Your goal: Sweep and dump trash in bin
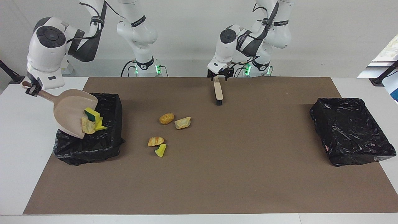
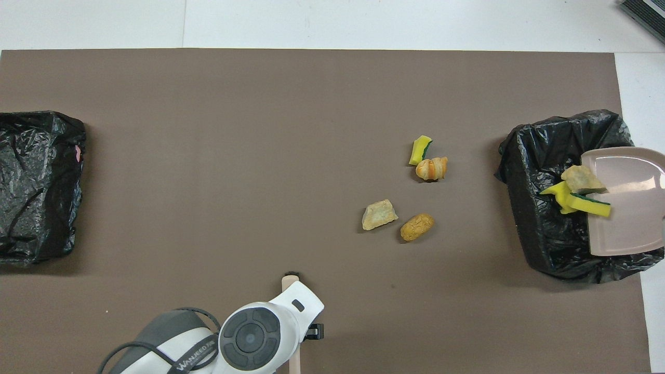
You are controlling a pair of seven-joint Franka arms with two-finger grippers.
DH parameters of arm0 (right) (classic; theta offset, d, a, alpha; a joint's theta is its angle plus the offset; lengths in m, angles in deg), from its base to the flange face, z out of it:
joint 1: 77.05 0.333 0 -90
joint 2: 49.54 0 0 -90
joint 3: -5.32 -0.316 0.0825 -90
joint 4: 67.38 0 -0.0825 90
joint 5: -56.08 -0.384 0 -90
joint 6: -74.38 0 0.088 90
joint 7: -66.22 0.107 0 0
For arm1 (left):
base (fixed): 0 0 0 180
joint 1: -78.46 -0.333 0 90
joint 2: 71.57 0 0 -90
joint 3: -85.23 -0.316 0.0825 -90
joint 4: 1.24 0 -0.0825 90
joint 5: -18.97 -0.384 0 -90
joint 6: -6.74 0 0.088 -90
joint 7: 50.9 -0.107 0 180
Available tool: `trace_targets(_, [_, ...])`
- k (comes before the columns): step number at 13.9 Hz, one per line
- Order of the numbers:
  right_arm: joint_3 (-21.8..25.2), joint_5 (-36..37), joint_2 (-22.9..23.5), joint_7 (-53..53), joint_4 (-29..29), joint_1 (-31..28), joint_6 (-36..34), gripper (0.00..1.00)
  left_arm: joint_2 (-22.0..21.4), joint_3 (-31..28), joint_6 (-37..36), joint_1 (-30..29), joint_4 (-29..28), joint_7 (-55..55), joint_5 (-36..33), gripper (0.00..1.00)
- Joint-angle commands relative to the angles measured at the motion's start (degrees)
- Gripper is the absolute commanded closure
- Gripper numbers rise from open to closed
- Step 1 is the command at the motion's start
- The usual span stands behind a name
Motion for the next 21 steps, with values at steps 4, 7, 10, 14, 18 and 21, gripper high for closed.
trace_targets(4, [-4.09, 2.04, -4.01, -0.58, 0.27, -0.03, -0.94, 1.00, 1.24, 0.29, -13.04, -12.99, 15.17, -12.72, -3.00, 0.00])
trace_targets(7, [-7.17, 4.68, -4.45, -1.20, 0.71, -0.12, -0.76, 1.00, 5.79, 0.29, -20.94, -18.79, 27.28, -18.26, -8.00, 0.00])
trace_targets(10, [-11.21, 3.19, -3.31, -0.59, 2.99, -0.12, -0.85, 1.00, 9.93, 0.20, -26.58, -22.93, 38.28, -22.13, -8.19, 0.00])
trace_targets(14, [-12.46, -15.48, -2.16, 2.04, 4.32, -0.47, -0.85, 1.00, 10.91, 0.03, -30.45, -26.71, 46.64, -26.09, -10.56, 0.00])
trace_targets(18, [-12.72, -28.61, -2.60, 21.13, 3.88, 0.23, -5.66, 1.00, 13.28, -0.06, -37.04, -31.81, 55.43, -35.57, -11.52, 0.00])
trace_targets(21, [-12.72, -31.26, -1.73, 42.16, 3.53, 5.75, -8.32, 1.00, 14.68, -0.23, -37.58, -32.35, 58.17, -39.71, -14.42, 0.00])
